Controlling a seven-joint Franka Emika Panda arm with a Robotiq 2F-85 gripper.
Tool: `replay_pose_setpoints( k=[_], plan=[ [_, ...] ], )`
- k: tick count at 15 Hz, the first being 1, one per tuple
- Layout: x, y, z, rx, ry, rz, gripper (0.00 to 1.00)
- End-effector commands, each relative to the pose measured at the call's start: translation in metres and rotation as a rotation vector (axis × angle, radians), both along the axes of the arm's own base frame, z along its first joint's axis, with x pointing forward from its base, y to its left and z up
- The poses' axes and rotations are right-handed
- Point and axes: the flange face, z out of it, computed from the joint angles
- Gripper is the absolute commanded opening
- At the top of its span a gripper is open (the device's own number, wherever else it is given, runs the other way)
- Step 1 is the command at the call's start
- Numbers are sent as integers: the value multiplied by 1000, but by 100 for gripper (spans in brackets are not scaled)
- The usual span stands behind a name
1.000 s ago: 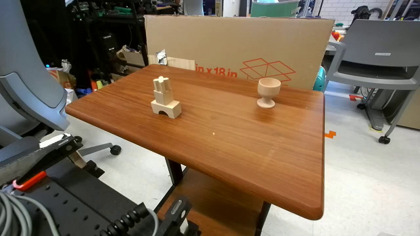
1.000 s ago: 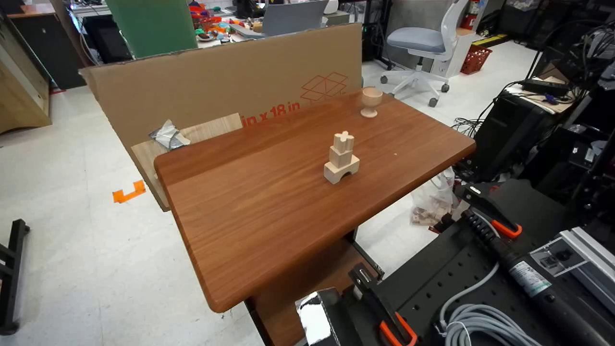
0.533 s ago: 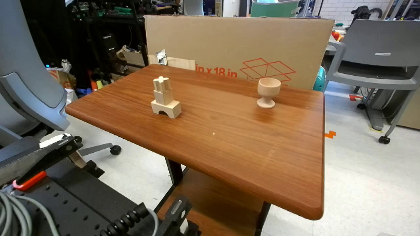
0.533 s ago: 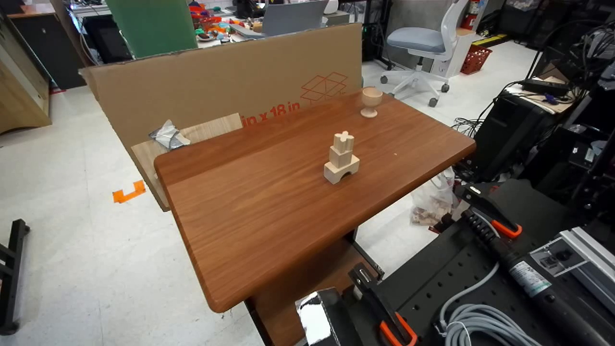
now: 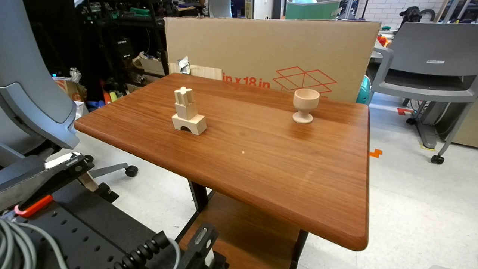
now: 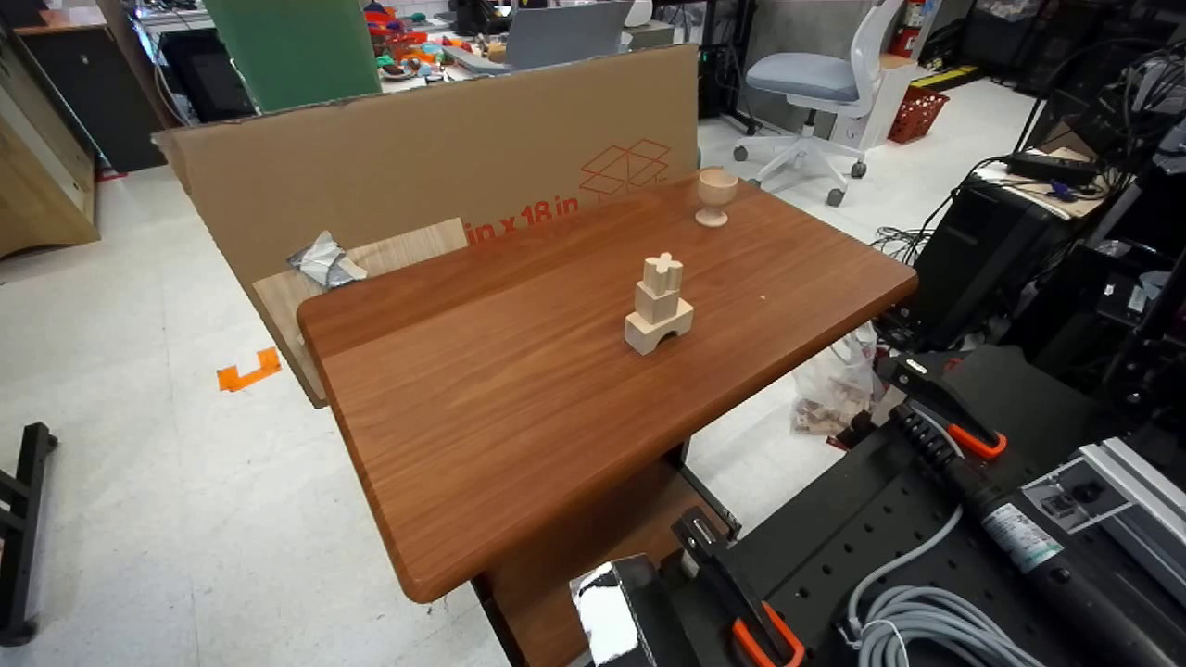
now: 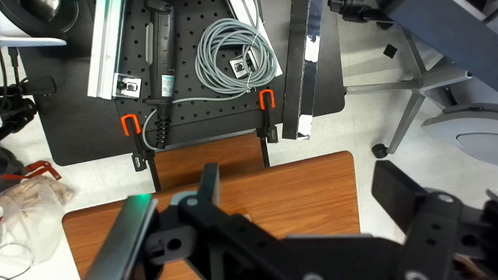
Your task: Pick up the wooden wine cup from the table and put it on top of the stack of wooden blocks.
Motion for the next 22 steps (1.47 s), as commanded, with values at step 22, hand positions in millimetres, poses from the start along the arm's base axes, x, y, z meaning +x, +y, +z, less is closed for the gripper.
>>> replay_pose_setpoints(
  k=[22],
  plan=[
    [213, -26, -48, 47, -226, -388, 100]
  ],
)
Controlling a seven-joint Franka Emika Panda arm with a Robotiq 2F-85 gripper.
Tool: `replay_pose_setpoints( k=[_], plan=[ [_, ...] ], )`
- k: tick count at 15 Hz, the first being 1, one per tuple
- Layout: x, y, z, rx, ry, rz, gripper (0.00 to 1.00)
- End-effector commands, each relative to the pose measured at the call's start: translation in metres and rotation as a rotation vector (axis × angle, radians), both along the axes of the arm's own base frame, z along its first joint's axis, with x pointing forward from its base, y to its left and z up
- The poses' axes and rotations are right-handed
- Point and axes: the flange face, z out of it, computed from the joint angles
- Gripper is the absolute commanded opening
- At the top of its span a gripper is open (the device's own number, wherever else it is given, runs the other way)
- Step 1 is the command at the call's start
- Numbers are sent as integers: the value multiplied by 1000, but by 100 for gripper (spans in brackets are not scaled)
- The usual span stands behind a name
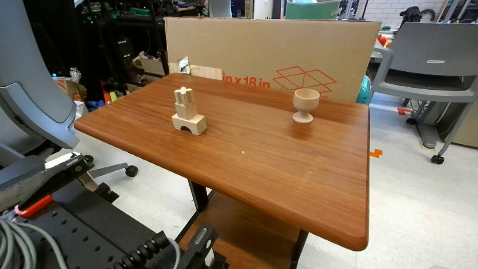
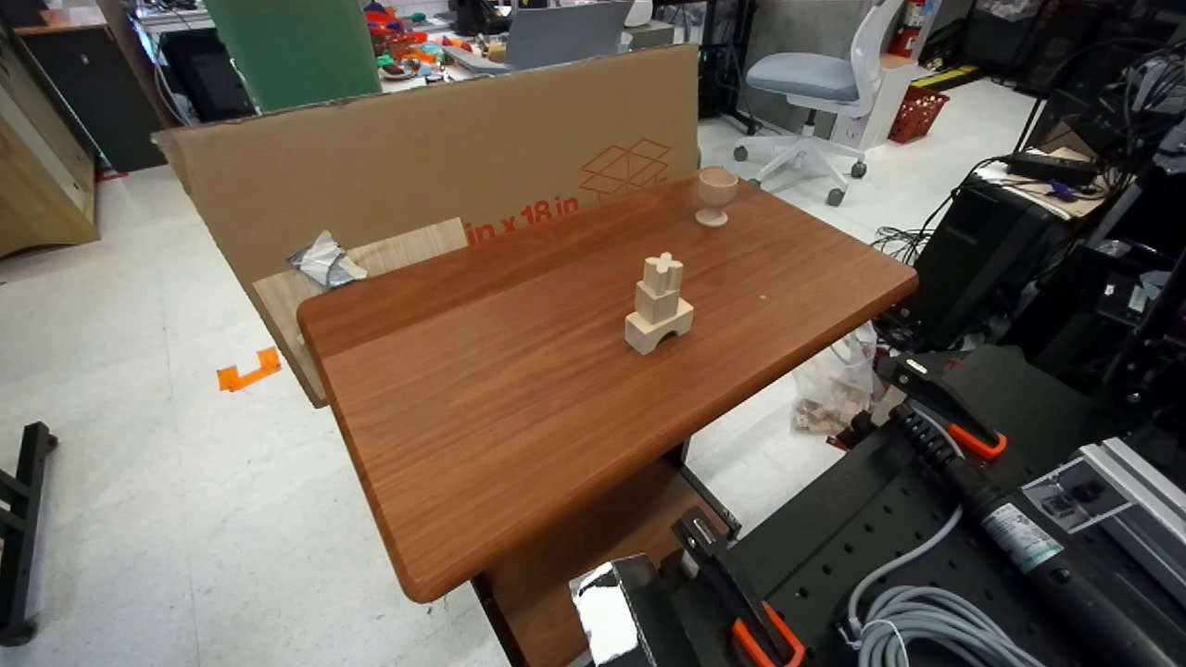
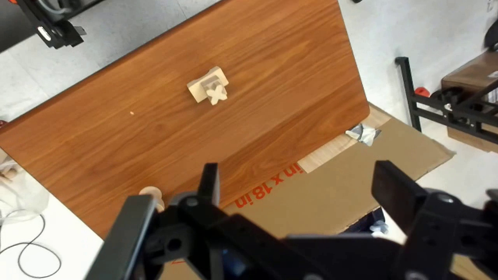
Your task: Pick up the wooden wine cup from the table and put it on top of the stack of wooden blocks.
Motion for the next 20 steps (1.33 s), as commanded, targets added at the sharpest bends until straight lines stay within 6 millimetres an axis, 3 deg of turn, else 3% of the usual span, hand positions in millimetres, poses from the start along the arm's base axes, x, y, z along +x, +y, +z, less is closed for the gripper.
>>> replay_pose_setpoints(
  k=[1, 5, 14, 20],
  plan=[
    [55, -13, -11, -21, 20, -58, 100],
    [89, -34, -32, -56, 72, -96, 100],
    [134, -88, -145, -57, 225, -140, 100],
    [155, -115, -191, -113, 261, -145, 100]
  ],
)
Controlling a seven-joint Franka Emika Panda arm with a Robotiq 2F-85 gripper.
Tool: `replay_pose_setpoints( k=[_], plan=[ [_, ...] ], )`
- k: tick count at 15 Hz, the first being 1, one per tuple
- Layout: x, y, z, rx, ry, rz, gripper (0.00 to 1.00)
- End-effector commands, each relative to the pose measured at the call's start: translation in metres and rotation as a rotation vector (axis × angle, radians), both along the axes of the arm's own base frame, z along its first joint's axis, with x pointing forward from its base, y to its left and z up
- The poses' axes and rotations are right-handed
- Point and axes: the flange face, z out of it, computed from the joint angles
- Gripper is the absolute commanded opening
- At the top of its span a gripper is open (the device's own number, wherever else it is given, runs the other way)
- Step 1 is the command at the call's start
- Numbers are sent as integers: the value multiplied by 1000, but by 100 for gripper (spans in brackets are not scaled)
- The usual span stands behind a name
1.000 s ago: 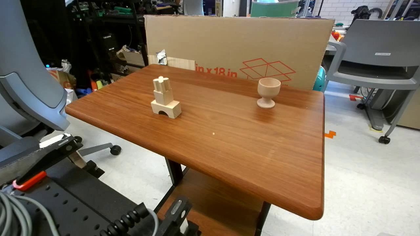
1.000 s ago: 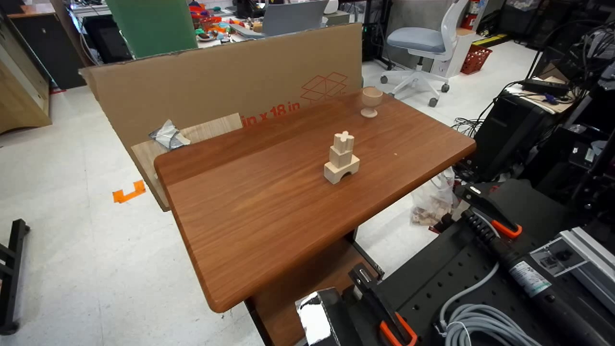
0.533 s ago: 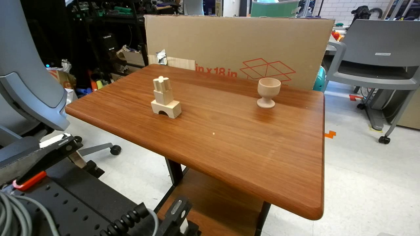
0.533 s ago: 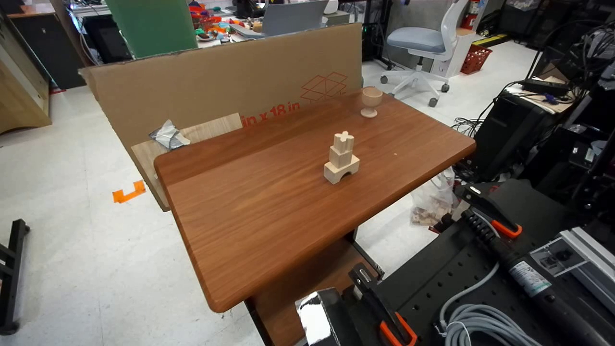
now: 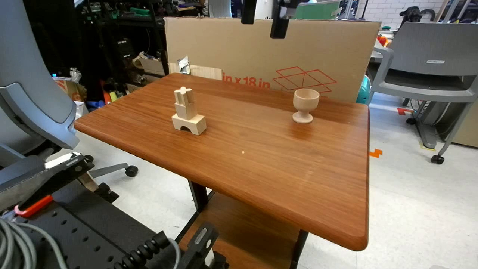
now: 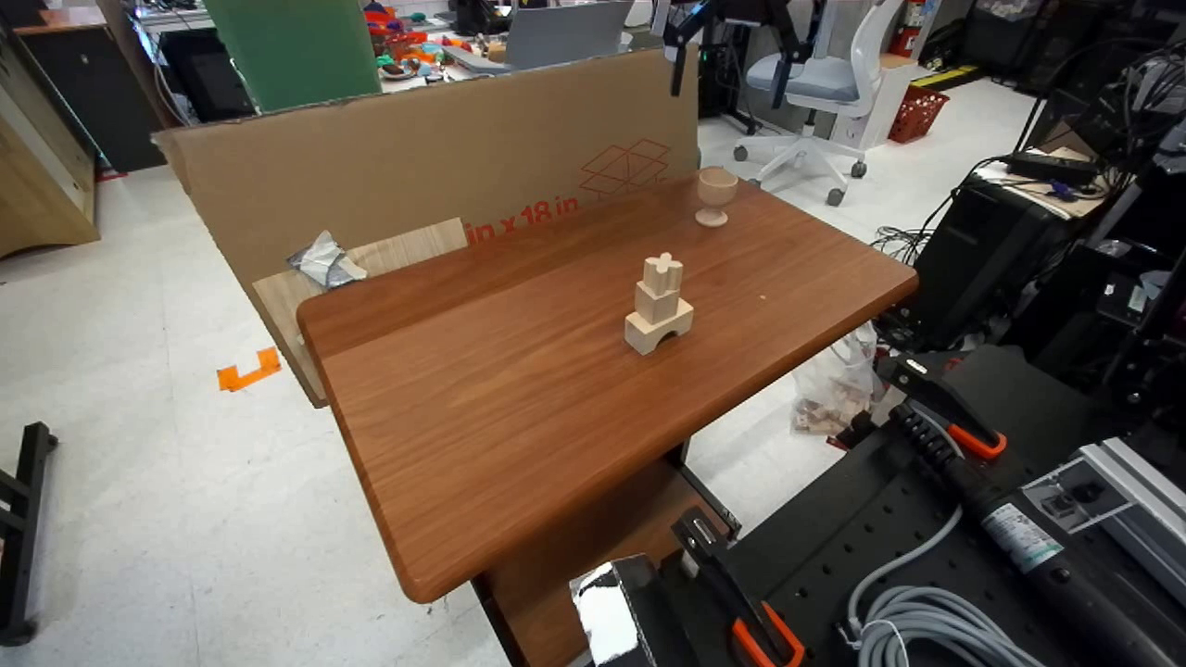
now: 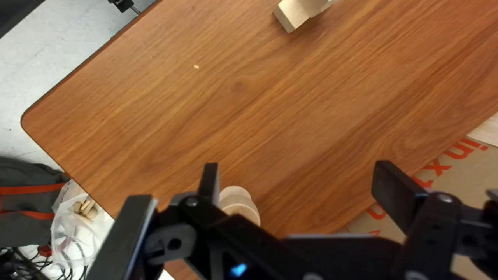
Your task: Pick up the wooden wine cup from the table and put it on top of the stack of wooden blocks.
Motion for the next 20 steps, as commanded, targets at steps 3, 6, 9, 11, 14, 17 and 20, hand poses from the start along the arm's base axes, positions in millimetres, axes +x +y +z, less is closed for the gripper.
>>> replay_pose_setpoints(
  k=[3, 6, 9, 11, 14, 17, 20],
  plan=[
    [26, -28, -37, -55, 38, 5, 100],
    [31, -44, -60, -100, 117, 36, 100],
    [34, -58, -74, -150, 181, 91, 100],
    [38, -65, -79, -173, 216, 135, 100],
    [47, -63, -82, -216, 251, 204, 100],
    [59, -53, -83, -232, 242, 256, 100],
    [70, -41, -88, -220, 216, 283, 100]
  ],
)
